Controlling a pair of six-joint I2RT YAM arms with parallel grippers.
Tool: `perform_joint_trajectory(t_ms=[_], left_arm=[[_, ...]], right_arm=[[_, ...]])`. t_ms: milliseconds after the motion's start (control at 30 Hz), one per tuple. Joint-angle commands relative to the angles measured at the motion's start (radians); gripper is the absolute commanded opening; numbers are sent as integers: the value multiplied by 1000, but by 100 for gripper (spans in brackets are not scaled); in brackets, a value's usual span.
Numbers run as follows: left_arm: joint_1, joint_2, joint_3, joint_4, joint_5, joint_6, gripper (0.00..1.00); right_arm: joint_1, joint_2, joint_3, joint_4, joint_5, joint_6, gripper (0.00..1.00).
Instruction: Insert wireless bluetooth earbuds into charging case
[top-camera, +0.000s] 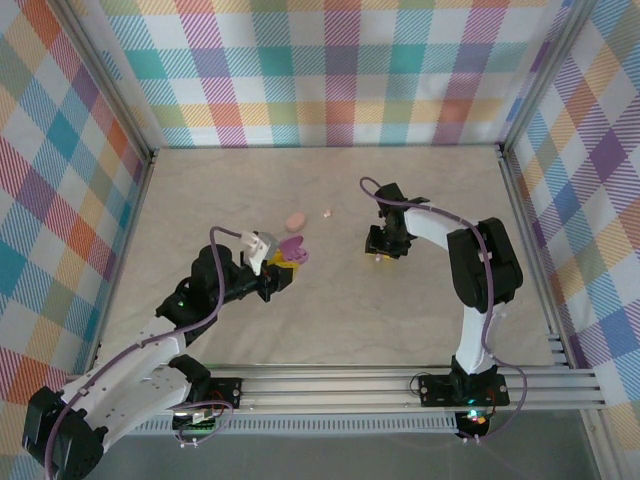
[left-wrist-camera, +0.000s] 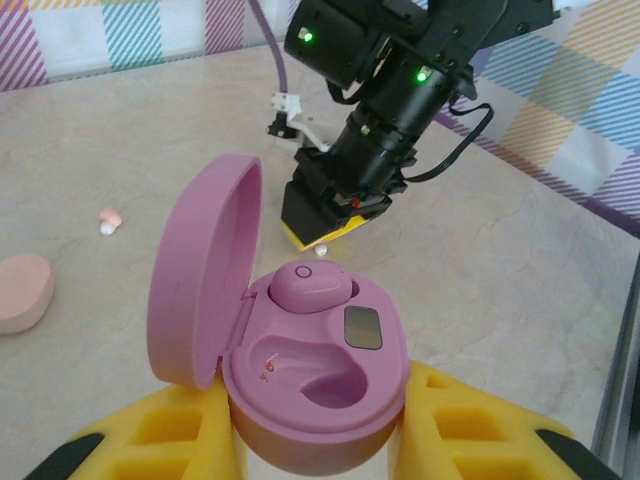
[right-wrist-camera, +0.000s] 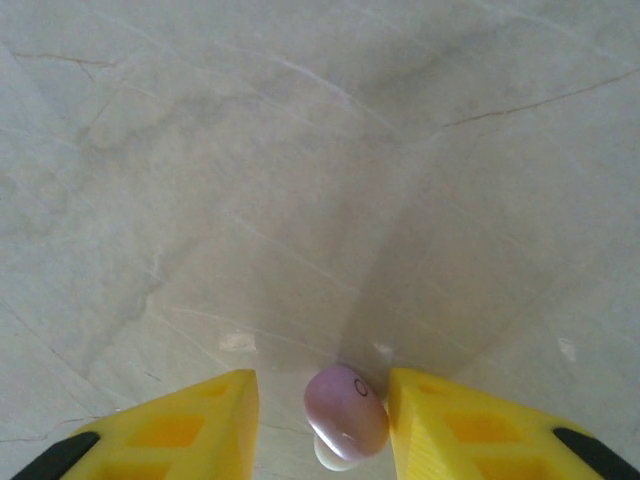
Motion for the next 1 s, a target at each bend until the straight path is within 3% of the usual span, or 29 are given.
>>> perform_joint_trajectory(t_ms=[0,167,467,967], left_arm=[[-11,-1,36,37,25,19,9],[-14,-13,32,27,20,25,9],[-14,-9,23,39,18,33,9],[-20,57,49,63,44,40,9]], right_arm=[[9,-33,-14,-12,-36,29,43],[2,-73,-4,-23,-55,-10,47],[-33,-147,-56,-3,-55,-109,44],[-40,-105,-88,108,-91,-437,39]])
